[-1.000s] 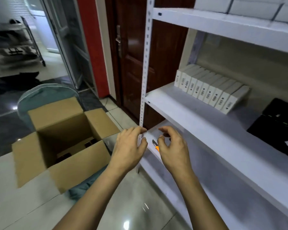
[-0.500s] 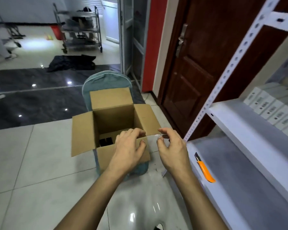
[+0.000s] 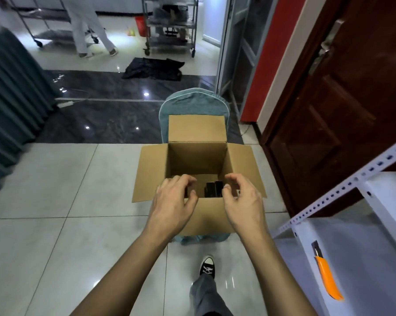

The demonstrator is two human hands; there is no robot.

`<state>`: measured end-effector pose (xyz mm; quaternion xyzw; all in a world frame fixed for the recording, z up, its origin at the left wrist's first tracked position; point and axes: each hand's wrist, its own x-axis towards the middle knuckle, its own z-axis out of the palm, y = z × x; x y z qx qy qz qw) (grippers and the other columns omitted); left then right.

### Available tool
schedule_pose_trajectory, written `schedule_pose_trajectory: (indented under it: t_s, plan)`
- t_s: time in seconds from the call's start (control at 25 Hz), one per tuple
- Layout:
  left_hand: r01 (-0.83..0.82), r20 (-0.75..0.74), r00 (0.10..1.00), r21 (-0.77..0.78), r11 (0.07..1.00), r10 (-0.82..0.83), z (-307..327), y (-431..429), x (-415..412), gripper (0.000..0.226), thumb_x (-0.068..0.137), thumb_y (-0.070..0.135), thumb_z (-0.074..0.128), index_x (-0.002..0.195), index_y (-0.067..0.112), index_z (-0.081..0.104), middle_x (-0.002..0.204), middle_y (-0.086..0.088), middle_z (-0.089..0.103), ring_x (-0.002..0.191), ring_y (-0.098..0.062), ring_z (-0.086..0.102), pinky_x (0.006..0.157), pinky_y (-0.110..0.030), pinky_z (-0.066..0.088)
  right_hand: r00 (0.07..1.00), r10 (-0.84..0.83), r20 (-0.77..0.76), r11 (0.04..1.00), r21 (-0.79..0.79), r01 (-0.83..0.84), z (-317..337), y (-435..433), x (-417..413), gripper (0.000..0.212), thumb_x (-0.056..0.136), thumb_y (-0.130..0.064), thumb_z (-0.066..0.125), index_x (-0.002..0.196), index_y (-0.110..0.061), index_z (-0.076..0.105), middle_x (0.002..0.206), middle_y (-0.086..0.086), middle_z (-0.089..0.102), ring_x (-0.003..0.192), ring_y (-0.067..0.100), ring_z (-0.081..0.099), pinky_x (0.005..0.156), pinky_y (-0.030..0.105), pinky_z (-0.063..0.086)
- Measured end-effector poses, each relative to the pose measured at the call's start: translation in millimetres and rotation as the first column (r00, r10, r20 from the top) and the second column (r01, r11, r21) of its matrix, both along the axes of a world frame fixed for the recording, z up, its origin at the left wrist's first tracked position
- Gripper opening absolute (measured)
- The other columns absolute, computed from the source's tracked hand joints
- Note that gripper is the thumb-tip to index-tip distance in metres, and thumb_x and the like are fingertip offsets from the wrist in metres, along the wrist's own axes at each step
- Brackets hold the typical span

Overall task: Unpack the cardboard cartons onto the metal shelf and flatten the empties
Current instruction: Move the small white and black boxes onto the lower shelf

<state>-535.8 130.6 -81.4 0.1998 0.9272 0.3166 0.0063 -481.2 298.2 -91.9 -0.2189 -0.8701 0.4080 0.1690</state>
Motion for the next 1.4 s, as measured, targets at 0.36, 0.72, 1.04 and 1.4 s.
schedule_pose_trajectory:
  t_s: [0.36,0.72,1.04,1.4]
  plan:
    - [-0.117,0.073,0.99,-0.066,0.991,0.121,-20,29,-78,0.029,0.101,0.029,0.051,0.129,0.03,0.056,0.123,0.012,0.062,0.114,-0.007,0.046,0.099,-0.031,0.045,0.994,0.076,0.079,0.994,-0.078,-0.07,-19,45,-100,0.023,0.099,-0.029,0.057,0.122,-0.034,0.058,0.115,-0.01,0.063,0.107,0.009,0.059,0.089,0.033,0.056]
    - [-0.104,0.035,0.994,-0.068,0.992,0.106,-52,81,-143,0.024,0.098,0.025,0.058,0.121,0.02,0.062,0.112,0.006,0.067,0.1,-0.004,0.048,0.086,-0.022,0.042,0.991,0.08,0.105,0.995,-0.07,-0.073,-45,107,-172,0.022,0.1,-0.026,0.056,0.122,-0.027,0.061,0.113,-0.01,0.064,0.105,0.007,0.059,0.088,0.028,0.055]
    - [-0.152,0.129,0.977,-0.155,0.976,0.172,-100,76,-162,0.022,0.101,0.03,0.054,0.122,0.027,0.06,0.117,0.01,0.066,0.109,-0.013,0.055,0.09,-0.026,0.041,0.951,0.145,0.274,0.989,-0.075,-0.129,-101,112,-189,0.025,0.1,-0.027,0.059,0.125,-0.026,0.06,0.117,-0.008,0.066,0.101,0.004,0.059,0.082,0.015,0.048]
    - [-0.089,0.248,0.96,-0.184,0.979,0.134,-185,78,-180,0.023,0.099,0.027,0.056,0.122,0.029,0.059,0.115,0.011,0.064,0.105,-0.01,0.051,0.086,-0.023,0.04,0.858,0.207,0.469,0.977,-0.142,-0.158,-188,109,-191,0.025,0.101,-0.027,0.056,0.126,-0.032,0.057,0.121,-0.013,0.062,0.109,0.001,0.057,0.08,0.008,0.041]
